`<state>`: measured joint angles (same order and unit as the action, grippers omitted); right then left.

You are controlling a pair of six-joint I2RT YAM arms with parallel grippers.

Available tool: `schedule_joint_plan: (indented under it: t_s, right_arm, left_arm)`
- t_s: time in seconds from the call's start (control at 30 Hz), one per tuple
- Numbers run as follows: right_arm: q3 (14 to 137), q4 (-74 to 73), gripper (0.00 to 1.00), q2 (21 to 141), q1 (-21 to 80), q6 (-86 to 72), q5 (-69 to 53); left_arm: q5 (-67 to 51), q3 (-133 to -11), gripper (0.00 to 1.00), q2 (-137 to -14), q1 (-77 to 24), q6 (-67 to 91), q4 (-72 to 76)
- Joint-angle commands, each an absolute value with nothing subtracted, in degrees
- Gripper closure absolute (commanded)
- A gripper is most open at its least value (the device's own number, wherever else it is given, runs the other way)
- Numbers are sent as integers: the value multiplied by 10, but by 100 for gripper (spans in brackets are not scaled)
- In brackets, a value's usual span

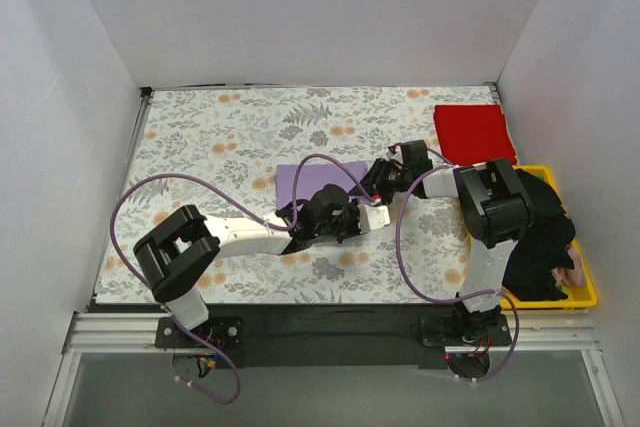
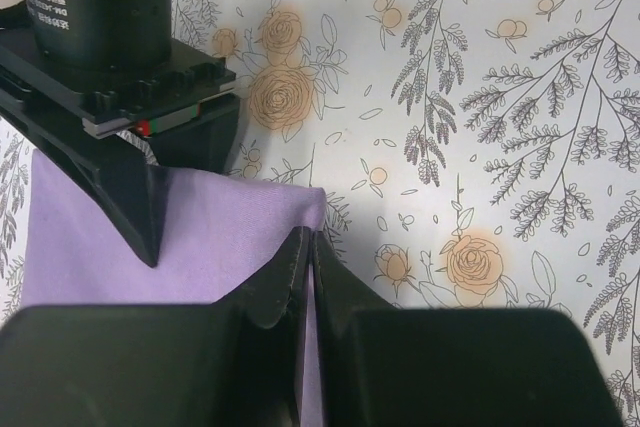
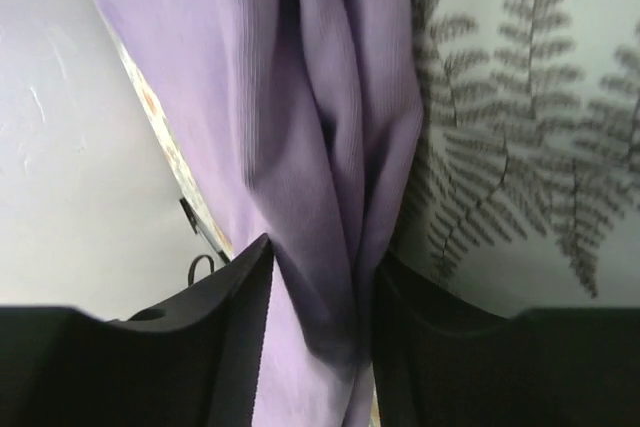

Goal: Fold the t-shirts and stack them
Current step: Neatly place the folded tshirt to the corner

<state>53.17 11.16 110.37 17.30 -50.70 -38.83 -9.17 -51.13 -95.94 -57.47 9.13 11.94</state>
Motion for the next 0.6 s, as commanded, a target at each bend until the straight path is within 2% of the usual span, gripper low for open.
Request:
schedule_joint_plan:
  t_s: [0.0,0.03,0.13,0.17,0.23,0.3,0.33,0.4,0.53,0.57]
  right_arm:
    - [553,163,54,1133,180,-548,-309]
    - [562,167,56,1137,185,-550,-309]
    - [572,170,70,1146,195,-550,-299]
    - [574,171,84,1148,198,-543,-297]
    - [584,165,99,1147,200,-523,-296]
    - [619,129,99,1138,197,-461,-284]
    - [641,94,99,1137,192,-427,-280]
    - [731,-42,99,1139,190,-310,-231]
    - [840,-164,99,1139,189,-137,-152]
    - [866,-191,99,1156,189,-108,-139]
  left_arm:
    - [-110,-533,100,-928,-566,108,120]
    - [-111,-533,100,-927,-564,110,120]
    - [-114,-536,100,-927,-558,117,120]
    - [-114,-537,100,-929,-556,119,119]
    - [-115,-545,100,-930,-553,123,105]
    - [-109,-553,88,-922,-548,132,86]
    - [-117,-558,74,-915,-543,149,75]
    - [-132,-562,64,-891,-520,177,31]
    - [-166,-561,50,-851,-478,235,-53]
    - [-164,-555,43,-844,-467,248,-74]
